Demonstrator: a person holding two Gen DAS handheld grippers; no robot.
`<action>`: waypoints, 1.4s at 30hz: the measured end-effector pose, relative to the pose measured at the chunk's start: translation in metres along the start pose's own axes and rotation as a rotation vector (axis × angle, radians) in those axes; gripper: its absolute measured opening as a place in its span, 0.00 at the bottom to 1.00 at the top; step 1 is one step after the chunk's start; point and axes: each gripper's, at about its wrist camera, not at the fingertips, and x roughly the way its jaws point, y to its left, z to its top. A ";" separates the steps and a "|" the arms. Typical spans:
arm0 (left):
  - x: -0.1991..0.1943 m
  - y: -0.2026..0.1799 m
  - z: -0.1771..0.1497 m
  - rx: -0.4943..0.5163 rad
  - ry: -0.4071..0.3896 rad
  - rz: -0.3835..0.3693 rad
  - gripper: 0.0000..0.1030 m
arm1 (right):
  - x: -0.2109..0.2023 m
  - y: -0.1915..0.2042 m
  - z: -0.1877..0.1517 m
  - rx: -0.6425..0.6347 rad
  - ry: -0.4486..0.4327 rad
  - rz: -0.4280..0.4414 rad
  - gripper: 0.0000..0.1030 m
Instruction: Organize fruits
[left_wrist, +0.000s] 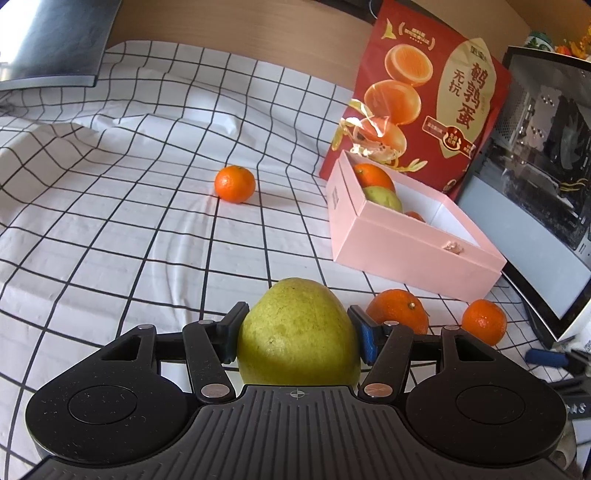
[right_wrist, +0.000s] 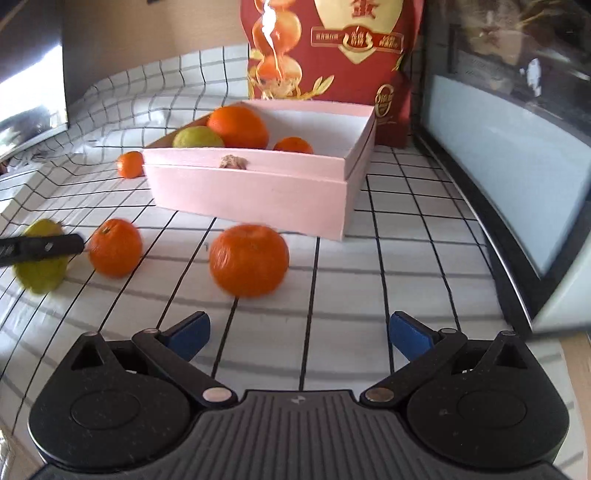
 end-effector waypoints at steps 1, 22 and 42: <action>0.000 0.000 0.000 0.000 0.000 0.001 0.62 | -0.004 -0.001 -0.006 0.001 -0.024 0.006 1.00; 0.000 0.004 0.000 -0.039 -0.018 0.010 0.62 | -0.009 -0.047 -0.008 0.290 -0.128 0.176 1.00; -0.003 0.005 0.001 -0.056 -0.025 0.048 0.62 | -0.010 -0.046 -0.006 0.334 -0.131 0.022 1.00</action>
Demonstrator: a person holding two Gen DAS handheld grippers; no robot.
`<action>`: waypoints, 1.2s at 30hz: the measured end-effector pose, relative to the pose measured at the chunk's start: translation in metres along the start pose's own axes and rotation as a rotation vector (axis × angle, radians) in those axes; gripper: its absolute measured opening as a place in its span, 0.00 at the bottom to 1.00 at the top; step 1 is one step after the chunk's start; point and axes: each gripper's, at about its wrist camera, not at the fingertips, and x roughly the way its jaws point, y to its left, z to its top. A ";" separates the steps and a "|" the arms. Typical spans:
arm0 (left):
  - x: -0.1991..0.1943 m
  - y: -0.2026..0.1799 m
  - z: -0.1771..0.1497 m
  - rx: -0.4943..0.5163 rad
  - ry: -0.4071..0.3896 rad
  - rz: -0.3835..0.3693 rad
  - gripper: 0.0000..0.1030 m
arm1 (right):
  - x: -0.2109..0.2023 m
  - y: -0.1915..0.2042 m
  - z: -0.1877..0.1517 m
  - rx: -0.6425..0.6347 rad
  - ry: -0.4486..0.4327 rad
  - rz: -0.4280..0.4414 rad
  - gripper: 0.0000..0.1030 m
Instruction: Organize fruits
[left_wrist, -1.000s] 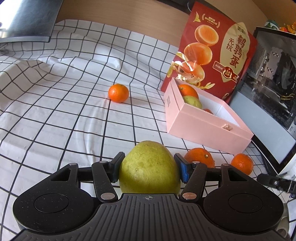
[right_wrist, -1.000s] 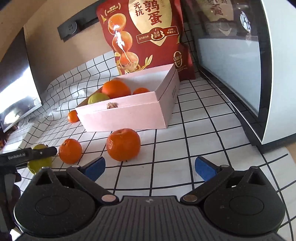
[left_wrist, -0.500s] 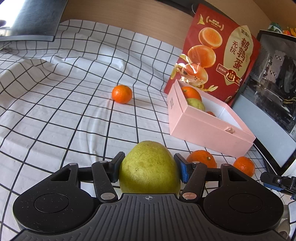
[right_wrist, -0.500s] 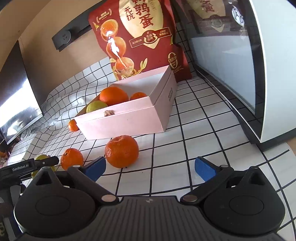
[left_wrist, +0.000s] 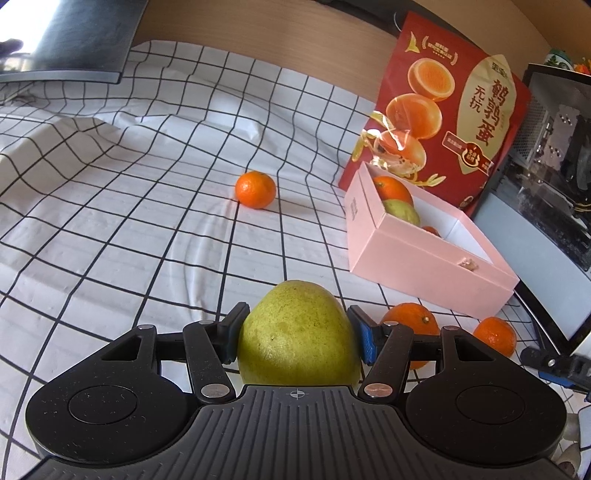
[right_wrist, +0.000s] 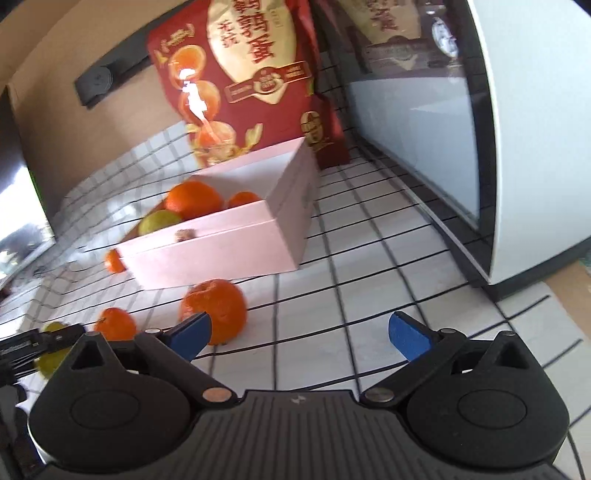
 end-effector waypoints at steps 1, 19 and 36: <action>-0.001 0.000 0.000 0.000 0.002 0.002 0.62 | 0.001 0.004 0.000 -0.017 0.008 -0.025 1.00; -0.008 -0.009 -0.005 0.035 -0.002 0.048 0.62 | -0.007 0.064 -0.015 -0.455 0.098 0.000 0.96; -0.002 -0.012 0.013 0.118 0.152 0.084 0.62 | 0.022 0.151 -0.004 -0.654 0.150 0.230 0.82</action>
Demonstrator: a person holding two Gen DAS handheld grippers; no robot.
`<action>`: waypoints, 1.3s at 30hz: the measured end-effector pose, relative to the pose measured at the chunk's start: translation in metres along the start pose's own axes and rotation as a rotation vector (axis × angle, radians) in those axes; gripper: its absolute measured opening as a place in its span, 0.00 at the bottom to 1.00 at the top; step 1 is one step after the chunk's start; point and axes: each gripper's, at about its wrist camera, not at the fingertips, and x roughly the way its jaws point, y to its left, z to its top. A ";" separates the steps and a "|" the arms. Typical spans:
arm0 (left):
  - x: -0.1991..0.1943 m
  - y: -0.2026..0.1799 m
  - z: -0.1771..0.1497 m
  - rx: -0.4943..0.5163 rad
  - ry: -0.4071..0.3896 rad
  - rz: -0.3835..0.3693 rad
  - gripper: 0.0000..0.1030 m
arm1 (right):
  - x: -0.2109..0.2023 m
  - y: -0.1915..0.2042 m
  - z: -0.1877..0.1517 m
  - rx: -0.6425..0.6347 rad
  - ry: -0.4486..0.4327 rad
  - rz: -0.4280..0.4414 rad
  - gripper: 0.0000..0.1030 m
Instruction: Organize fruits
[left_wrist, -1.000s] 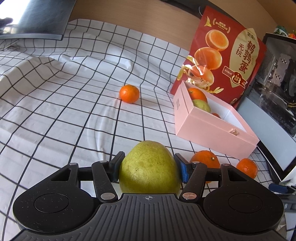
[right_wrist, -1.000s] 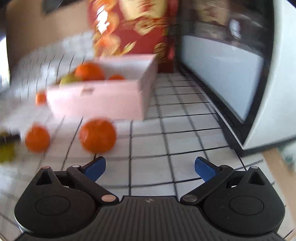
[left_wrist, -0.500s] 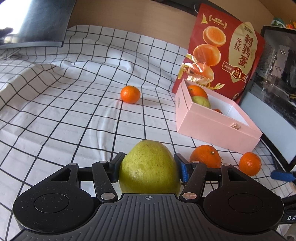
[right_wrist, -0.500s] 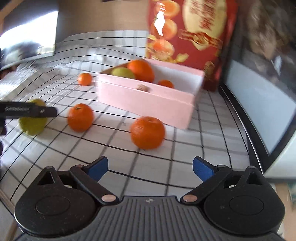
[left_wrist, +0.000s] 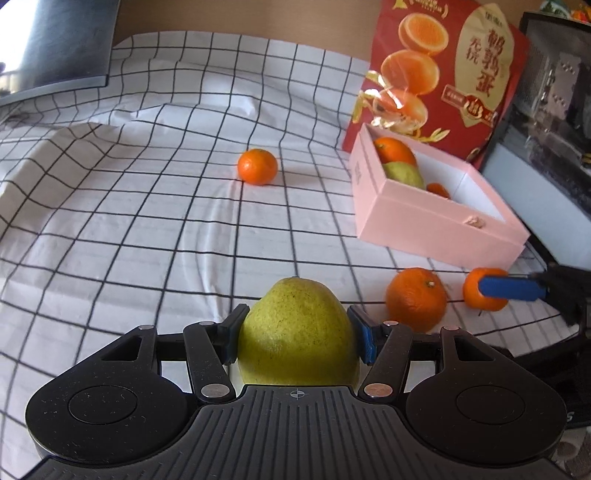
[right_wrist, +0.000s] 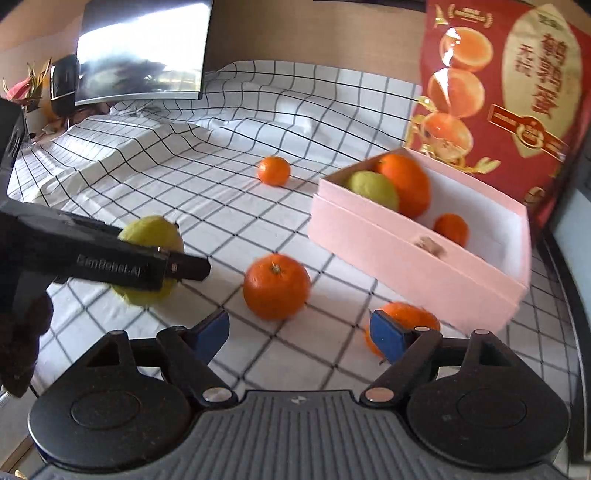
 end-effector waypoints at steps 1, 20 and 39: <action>0.002 0.001 0.002 0.004 0.007 0.002 0.62 | 0.005 0.001 0.004 0.004 0.002 0.011 0.82; 0.033 0.010 0.053 0.044 0.246 -0.043 0.62 | 0.054 0.028 0.028 -0.108 0.105 0.053 0.82; -0.008 0.014 0.031 0.036 0.477 -0.185 0.62 | 0.009 0.019 0.029 0.200 0.200 -0.166 0.46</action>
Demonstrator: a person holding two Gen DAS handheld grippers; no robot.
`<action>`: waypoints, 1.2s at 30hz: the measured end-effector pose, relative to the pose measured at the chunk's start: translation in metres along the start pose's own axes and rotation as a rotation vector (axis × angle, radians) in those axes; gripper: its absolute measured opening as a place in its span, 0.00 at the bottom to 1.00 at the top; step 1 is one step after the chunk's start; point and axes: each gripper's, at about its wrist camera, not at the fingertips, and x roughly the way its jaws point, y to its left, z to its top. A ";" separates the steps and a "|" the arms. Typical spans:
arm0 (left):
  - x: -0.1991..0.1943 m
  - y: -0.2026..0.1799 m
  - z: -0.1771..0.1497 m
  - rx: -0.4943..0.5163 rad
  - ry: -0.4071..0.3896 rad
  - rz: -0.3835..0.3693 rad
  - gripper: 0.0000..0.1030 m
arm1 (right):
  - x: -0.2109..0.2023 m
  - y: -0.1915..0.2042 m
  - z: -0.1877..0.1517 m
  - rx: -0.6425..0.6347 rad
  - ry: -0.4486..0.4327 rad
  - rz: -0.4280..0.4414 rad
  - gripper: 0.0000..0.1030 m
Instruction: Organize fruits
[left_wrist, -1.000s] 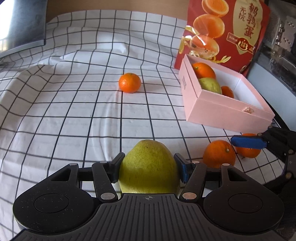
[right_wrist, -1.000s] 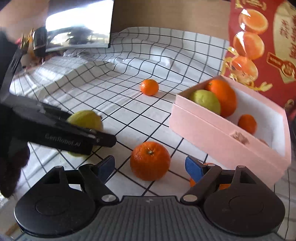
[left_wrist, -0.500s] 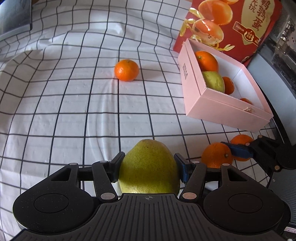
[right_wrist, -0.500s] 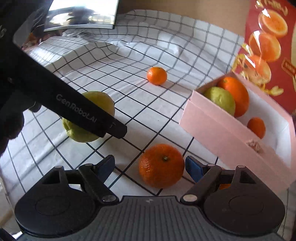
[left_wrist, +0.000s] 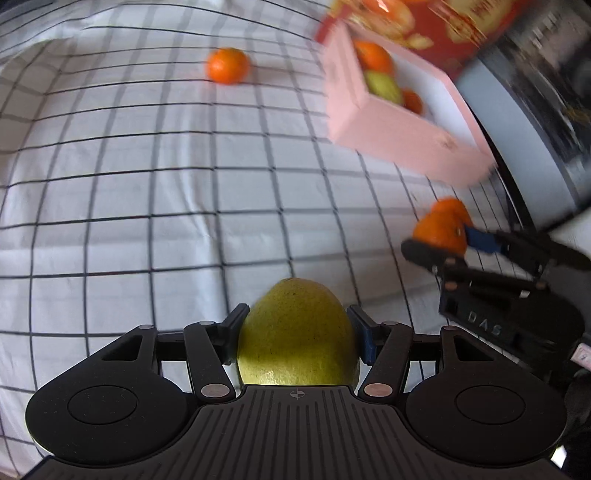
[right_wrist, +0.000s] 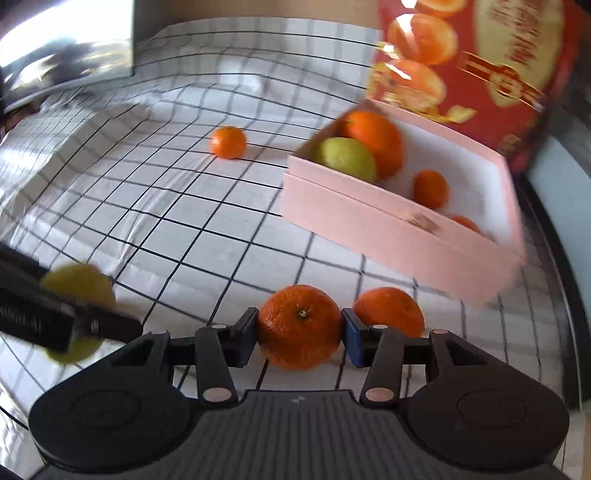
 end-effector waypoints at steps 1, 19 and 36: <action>0.000 -0.004 -0.001 0.022 0.000 0.004 0.62 | -0.006 0.001 -0.002 0.006 -0.006 -0.002 0.46; -0.090 -0.128 0.200 0.107 -0.412 -0.294 0.62 | -0.148 -0.115 0.094 0.172 -0.393 -0.119 0.46; 0.097 -0.158 0.202 0.156 -0.072 0.019 0.62 | -0.088 -0.178 0.070 0.285 -0.209 -0.135 0.46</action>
